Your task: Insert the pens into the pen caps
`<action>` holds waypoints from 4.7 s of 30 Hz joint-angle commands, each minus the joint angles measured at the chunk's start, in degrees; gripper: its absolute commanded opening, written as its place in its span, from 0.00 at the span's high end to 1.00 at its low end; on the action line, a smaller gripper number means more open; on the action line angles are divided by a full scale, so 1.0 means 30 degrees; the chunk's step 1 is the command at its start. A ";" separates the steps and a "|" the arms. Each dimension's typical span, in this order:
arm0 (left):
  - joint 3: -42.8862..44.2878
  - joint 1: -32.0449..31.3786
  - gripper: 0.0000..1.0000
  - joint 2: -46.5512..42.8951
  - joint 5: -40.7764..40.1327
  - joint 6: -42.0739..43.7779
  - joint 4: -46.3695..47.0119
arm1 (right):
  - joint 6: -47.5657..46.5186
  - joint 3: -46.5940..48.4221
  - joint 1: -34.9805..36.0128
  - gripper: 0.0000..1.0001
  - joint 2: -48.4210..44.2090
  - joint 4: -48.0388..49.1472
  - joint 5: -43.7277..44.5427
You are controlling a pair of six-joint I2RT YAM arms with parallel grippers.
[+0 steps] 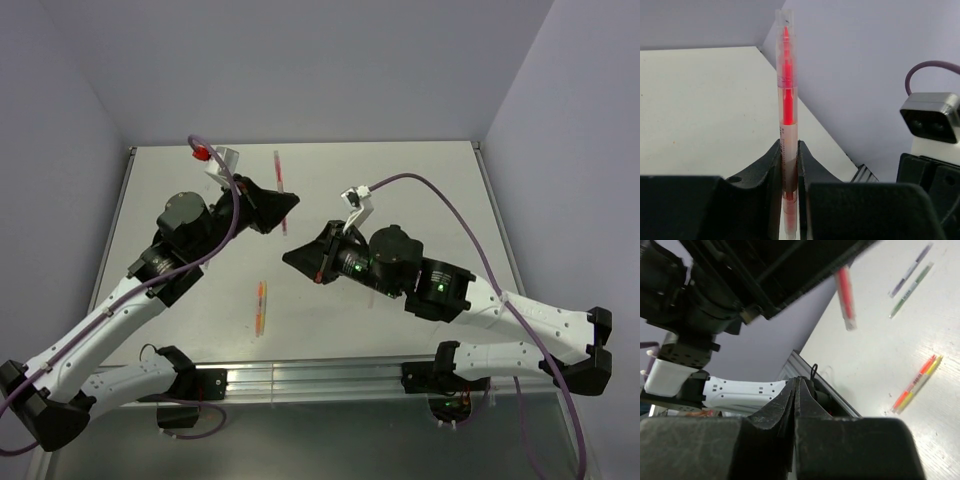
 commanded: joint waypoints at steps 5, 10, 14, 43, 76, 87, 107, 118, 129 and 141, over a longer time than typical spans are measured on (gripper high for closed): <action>0.0774 0.0065 1.00 -0.0313 -0.0723 -0.0014 0.0995 | 0.0000 0.0216 -0.0083 1.00 -0.0375 -0.0830 -0.0107; 0.0657 0.0123 1.00 -0.0547 -0.0958 -0.0511 -0.0642 | 0.0145 0.0421 -0.0346 1.00 -0.0638 -0.1181 0.0011; -0.0365 0.0182 1.00 -0.1162 -0.0053 -0.1068 -0.1085 | 0.0147 0.0829 -0.1428 1.00 -0.0990 -0.2058 -0.0251; -0.2157 0.0211 1.00 -0.1046 0.6688 -0.2417 -0.0471 | -0.1758 0.6689 -0.6353 0.54 0.4076 -0.3204 -0.4032; -0.0750 0.0211 0.37 -0.3064 -0.1242 -0.1099 -0.5124 | -0.0118 0.7715 -0.9337 1.00 0.6125 -0.4608 -0.4996; 0.2678 0.0182 0.39 -0.3273 -0.5118 -0.1420 -0.8469 | 0.0027 1.1636 -1.0044 1.00 1.7195 -0.4346 -0.6667; 0.2591 0.0182 0.40 -0.3302 -0.4445 -0.2475 -1.0051 | 0.0616 1.8089 -0.9548 0.98 2.7076 -0.5841 -0.7402; 0.2151 0.0211 0.40 -0.3390 -0.4210 -0.2563 -0.9876 | 0.0147 1.7414 -0.9312 0.52 2.6901 -0.5841 -0.6903; 0.2180 0.0182 0.39 -0.3068 -0.4122 -0.2300 -0.9378 | -0.0322 1.7589 -0.9838 0.32 2.3829 -0.5841 -0.6259; 0.3293 0.0211 0.39 -0.0376 -0.2864 -0.1743 -0.6743 | -0.2782 1.1476 -1.2180 0.01 1.0217 -0.7361 -0.4530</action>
